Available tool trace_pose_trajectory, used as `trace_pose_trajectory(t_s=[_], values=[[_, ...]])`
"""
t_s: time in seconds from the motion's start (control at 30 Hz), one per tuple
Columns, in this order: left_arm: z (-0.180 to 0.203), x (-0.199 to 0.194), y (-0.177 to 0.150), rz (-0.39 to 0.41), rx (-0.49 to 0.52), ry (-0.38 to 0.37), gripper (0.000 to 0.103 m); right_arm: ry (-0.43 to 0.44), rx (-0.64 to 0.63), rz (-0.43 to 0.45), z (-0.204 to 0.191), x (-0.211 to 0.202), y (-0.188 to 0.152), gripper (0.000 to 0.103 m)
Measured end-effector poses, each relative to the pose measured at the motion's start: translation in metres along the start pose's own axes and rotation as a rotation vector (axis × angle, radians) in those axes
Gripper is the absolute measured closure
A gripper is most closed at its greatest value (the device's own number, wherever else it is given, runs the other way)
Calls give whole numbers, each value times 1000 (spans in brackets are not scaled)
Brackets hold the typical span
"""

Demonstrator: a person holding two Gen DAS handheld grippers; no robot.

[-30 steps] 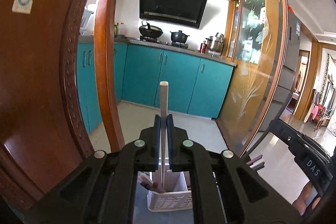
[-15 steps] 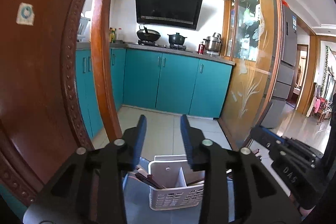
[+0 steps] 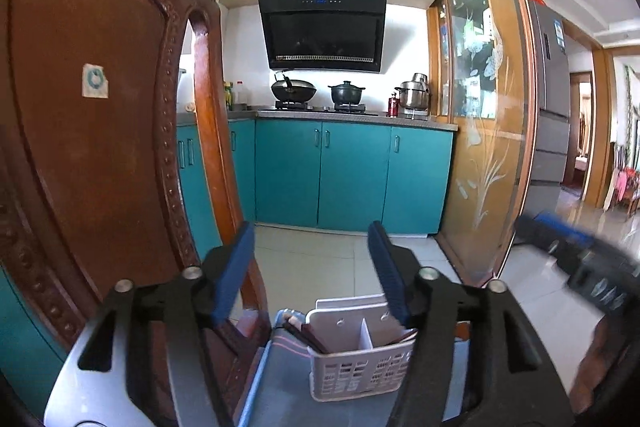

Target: Organize utensils

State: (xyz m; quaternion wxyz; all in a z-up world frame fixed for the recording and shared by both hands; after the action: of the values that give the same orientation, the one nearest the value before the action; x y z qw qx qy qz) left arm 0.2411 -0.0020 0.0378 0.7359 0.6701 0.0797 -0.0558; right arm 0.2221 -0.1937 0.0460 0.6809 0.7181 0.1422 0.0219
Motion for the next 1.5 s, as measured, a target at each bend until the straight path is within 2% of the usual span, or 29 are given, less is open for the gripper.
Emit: trace_pose_trajectory(t_s=[0.13,0.23,0.37,0.43,0.5,0.63,0.77,0.9,1.1,1.5], values=[[2,-23,-11,26,28,36,18,-10,25,21,7,-30,-17,29],[1,-43,-15,34,2,15,8,-39,-7,1,6,-50,-42,20],[0,-79,-27,57,30,27,3,-60,-25,-51,-2,-75,-71,12],[0,-92,-43,40,64,35,3,-76,-43,-65,-8,-86,-80,3],[0,-100,-61,-6,103,35,3,-109,-67,-59,-12,-97,-87,3],[-1,-117,-77,-70,88,-11,3,-141,-50,-49,-12,-116,-93,3],[-5,-139,-88,-46,99,3,3,-138,-34,-37,-14,-128,-92,3],[-9,-149,-94,-33,95,-11,3,-146,-89,-20,-23,-136,-94,3],[-12,-149,-94,-49,57,-41,3,-164,-123,-18,-29,-133,-96,3],[-12,-142,-95,-54,46,-44,3,-164,-109,-25,-26,-131,-98,3]])
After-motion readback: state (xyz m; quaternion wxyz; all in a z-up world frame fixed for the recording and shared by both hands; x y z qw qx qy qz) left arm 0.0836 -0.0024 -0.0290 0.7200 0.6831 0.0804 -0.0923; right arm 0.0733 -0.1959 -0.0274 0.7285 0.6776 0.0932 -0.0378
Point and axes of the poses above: each gripper's, at about its wrist camera, not at the fingertips, and x roughly the way its jaws point, z to its right, y to its top, the point moved 5 cm from there along x, roughly the way its jaws point, and after that the axes turned 4 degrees about -x, right-handed, at the moved point
